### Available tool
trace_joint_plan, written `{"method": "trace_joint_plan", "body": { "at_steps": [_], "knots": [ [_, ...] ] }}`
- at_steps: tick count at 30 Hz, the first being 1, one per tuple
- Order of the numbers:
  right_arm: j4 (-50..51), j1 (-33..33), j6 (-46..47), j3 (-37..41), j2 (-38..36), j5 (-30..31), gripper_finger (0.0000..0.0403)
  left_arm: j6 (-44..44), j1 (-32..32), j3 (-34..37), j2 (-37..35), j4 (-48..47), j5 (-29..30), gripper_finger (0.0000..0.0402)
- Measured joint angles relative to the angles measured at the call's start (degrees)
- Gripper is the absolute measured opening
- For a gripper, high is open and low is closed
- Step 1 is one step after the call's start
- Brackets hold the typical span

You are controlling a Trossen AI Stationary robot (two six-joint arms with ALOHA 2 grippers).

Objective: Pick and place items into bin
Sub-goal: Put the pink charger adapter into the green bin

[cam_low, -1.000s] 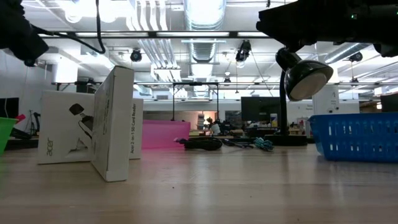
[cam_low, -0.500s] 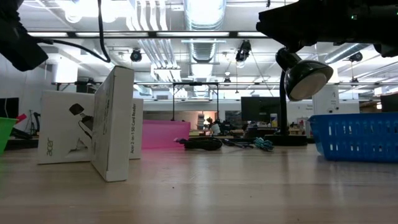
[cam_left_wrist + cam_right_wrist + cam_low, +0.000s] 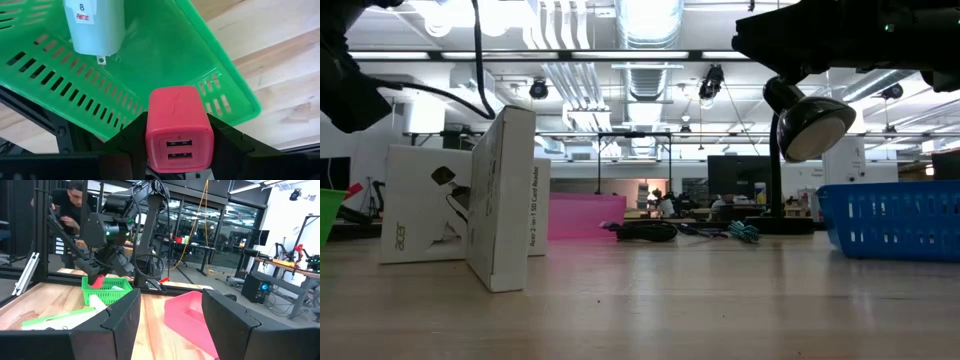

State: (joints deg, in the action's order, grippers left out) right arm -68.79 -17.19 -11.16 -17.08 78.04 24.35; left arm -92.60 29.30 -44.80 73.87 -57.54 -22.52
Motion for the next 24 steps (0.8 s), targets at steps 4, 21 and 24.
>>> {"method": "trace_joint_plan", "body": {
  "at_steps": [4,21,24],
  "knots": [
    [0.00,0.00,0.00,0.00,0.00,0.10,0.0198,0.23,0.02,0.12,-0.02,0.04,0.06,0.0140],
    [0.46,0.00,-0.85,0.00,-0.02,0.29,0.0198,1.63,-0.02,5.49,-0.19,2.98,-1.18,0.0141],
    [0.46,0.00,-0.87,0.00,-0.02,0.31,0.0198,1.69,-0.02,7.11,-0.20,7.96,-1.20,0.0141]
  ]
}}
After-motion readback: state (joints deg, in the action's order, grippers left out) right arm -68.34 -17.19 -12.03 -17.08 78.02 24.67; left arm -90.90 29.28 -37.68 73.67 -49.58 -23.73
